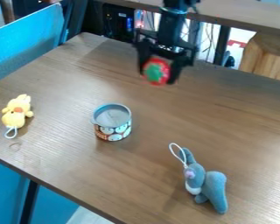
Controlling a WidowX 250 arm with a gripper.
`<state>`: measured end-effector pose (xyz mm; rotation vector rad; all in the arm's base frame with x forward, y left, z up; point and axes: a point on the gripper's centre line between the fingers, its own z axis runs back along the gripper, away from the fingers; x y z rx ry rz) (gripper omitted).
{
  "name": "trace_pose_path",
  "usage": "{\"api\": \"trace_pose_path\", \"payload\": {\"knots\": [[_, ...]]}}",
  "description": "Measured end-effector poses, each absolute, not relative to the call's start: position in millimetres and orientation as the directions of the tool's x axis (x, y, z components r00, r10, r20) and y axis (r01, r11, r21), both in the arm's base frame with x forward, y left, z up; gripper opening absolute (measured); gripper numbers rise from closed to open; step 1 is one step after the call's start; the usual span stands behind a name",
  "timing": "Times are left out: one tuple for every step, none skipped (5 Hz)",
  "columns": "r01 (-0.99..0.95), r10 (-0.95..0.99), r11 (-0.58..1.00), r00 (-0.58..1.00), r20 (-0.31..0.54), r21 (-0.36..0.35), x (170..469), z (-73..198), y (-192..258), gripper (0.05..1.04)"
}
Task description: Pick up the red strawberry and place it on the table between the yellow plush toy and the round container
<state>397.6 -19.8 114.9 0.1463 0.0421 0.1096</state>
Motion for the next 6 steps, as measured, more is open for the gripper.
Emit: {"api": "trace_pose_path", "payload": {"knots": [[-0.136, 0.137, 0.976, 0.991, 0.007, 0.169, 403.7, 107.0, 24.9, 0.818], [-0.269, 0.264, 0.953, 0.963, 0.053, 0.142, 404.5, 107.3, 81.2, 0.818], [-0.362, 0.351, 0.922, 0.931, 0.099, 0.137, 405.7, 126.6, 119.9, 0.818], [-0.379, 0.38, 0.907, 0.924, 0.031, 0.182, 404.0, 95.0, 128.7, 0.818], [-0.401, 0.401, 0.891, 0.915, 0.043, 0.215, 402.5, 62.8, 133.9, 0.818], [-0.397, 0.399, 0.893, 0.916, 0.037, 0.213, 404.6, 38.5, 134.0, 0.818]]}}
